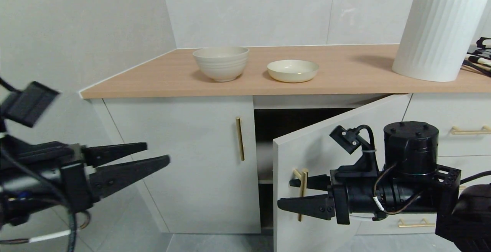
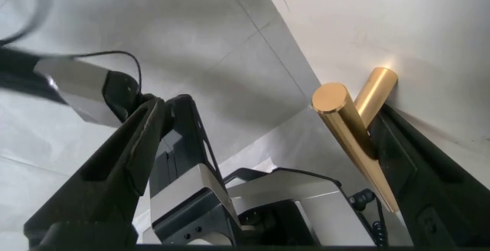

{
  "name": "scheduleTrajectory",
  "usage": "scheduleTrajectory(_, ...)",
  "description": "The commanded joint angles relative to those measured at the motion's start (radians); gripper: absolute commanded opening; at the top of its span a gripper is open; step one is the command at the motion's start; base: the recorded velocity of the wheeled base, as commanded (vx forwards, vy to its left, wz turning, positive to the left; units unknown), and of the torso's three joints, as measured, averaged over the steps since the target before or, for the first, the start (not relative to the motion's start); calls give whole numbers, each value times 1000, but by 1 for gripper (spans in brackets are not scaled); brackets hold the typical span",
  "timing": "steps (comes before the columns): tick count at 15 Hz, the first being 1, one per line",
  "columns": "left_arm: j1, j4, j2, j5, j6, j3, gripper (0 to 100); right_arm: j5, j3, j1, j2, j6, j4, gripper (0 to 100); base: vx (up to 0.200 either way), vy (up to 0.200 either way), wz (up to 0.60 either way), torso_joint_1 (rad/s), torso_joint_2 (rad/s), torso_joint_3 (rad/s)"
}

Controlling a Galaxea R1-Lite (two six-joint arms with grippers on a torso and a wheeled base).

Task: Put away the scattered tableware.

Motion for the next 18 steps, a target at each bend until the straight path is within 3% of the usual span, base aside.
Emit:
scheduleTrajectory(1, -147, -262, 328, -5, -68, 108, 100, 3, 2, 7, 0, 0, 3, 100, 0, 0, 0, 0, 0, 0)
scheduleTrajectory(5, -229, -524, 480, -2, -131, 197, 100, 3, 4, 7, 0, 0, 3, 100, 0, 0, 0, 0, 0, 0)
scheduleTrajectory(6, -235, -569, 518, 4, -132, 194, 0, 3, 4, 7, 3, 0, 3, 100, 0, 0, 0, 0, 0, 0)
scheduleTrajectory(10, -238, -664, 615, 13, -132, 148, 0, 3, 10, 10, 5, 0, 1, 100, 0, 0, 0, 0, 0, 0)
scheduleTrajectory(13, -256, -819, 758, 24, -131, 99, 0, 3, 11, 10, 8, 0, -2, 100, 0, 0, 0, 0, 0, 0)
scheduleTrajectory(15, -309, -929, 851, 65, -131, 67, 0, 3, 11, 10, 6, 0, -2, 100, 0, 0, 0, 0, 0, 0)
scheduleTrajectory(18, -358, -946, 928, 96, -131, 8, 0, 3, 13, 10, 6, 0, -2, 100, 0, 0, 0, 0, 0, 0)
